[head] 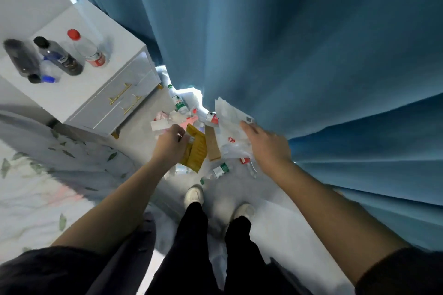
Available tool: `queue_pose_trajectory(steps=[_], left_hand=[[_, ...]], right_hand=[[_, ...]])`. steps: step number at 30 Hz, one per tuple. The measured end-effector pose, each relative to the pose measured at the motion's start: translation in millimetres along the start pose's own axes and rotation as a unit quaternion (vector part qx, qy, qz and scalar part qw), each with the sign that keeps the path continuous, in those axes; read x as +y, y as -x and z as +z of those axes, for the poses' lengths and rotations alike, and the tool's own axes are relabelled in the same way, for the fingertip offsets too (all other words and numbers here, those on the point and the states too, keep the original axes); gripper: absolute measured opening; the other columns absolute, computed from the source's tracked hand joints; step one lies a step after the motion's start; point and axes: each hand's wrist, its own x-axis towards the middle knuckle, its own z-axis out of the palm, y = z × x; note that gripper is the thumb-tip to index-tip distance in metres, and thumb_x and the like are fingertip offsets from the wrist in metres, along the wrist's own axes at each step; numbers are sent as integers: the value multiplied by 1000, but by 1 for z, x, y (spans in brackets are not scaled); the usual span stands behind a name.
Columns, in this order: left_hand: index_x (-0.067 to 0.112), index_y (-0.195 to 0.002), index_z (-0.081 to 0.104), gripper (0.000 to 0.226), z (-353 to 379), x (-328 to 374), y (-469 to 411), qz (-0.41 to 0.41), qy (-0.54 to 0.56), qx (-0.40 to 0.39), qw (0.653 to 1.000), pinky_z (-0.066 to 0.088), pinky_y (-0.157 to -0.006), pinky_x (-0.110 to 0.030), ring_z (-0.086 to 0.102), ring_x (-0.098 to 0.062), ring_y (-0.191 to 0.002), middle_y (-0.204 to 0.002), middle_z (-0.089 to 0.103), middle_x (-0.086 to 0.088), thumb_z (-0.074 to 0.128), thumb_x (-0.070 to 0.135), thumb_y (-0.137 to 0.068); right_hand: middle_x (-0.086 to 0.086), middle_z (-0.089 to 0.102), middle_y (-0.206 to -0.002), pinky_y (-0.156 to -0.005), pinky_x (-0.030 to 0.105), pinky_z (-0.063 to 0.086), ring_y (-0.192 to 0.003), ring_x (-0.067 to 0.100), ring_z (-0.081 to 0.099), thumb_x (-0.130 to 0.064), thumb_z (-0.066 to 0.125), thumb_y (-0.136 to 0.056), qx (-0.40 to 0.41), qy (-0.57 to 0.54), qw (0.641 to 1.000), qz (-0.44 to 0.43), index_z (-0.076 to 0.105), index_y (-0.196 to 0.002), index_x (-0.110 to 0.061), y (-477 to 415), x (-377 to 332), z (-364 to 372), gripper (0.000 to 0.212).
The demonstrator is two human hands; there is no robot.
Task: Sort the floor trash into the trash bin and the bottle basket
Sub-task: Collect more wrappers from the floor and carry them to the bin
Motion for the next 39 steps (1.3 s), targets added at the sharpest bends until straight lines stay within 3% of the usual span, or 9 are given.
queue_pose_trajectory(steps=[5,9,16,20,23,26,30,33,39], left_hand=[[16,-105,53,16,29,45,39,62,-13,-25,998,39,-53,-20,55,-20,-80,-95,56,-3,47,29,-98],[15,-102,55,15,67,80,73,131,-46,-36,990,42,-66,-28,55,-22,-80,-90,58,-4,50,27,-95],[18,-91,52,5,174,130,165,205,-64,-72,974,33,-52,-24,50,-14,-67,-72,54,3,54,23,-92],[18,-90,52,6,246,161,225,248,-68,-108,960,36,-61,-27,53,-21,-74,-79,58,-2,54,24,-92],[17,-90,55,7,295,185,266,283,-81,-133,946,36,-59,-24,51,-16,-70,-75,55,3,56,23,-91],[15,-88,54,9,341,210,299,328,-112,-164,924,31,-57,-24,50,-16,-73,-79,57,1,57,23,-91],[18,-88,53,8,400,241,334,372,-155,-211,890,35,-63,-25,53,-19,-79,-83,58,1,57,23,-91],[18,-87,52,9,445,263,358,392,-185,-251,865,35,-58,-26,54,-19,-76,-80,57,1,57,24,-91],[20,-86,52,9,541,312,387,419,-244,-298,822,39,-69,-28,54,-19,-80,-84,58,2,58,25,-91]], right_hand=[[-2,38,-148,-65,32,35,-103,31,60,-9,60,-82,3,-12,997,76,16,-149,-28,70,42,0,82],[0,37,-148,-65,33,39,-103,30,58,-11,62,-82,4,-23,993,118,13,-150,-26,131,81,12,85],[-3,39,-145,-60,32,39,-97,27,63,-4,61,-79,20,-18,983,180,12,-149,-28,265,162,59,89],[-2,43,-142,-52,28,36,-89,26,64,-10,66,-81,20,-15,973,232,11,-148,-28,348,212,90,88],[-2,45,-141,-48,27,36,-90,26,65,-3,60,-81,27,-31,958,283,14,-149,-27,408,243,110,85],[-1,42,-143,-62,35,50,-103,28,62,2,54,-81,35,-70,941,328,13,-149,-26,460,267,130,84],[-3,41,-144,-57,31,43,-96,27,64,1,48,-84,33,-99,911,398,12,-150,-26,517,288,158,79],[-4,42,-143,-64,33,44,-97,26,64,-5,51,-87,23,-116,886,448,11,-150,-27,555,304,181,78],[-5,40,-144,-58,28,42,-97,25,62,-9,50,-89,19,-168,827,537,11,-150,-28,605,359,223,75]])
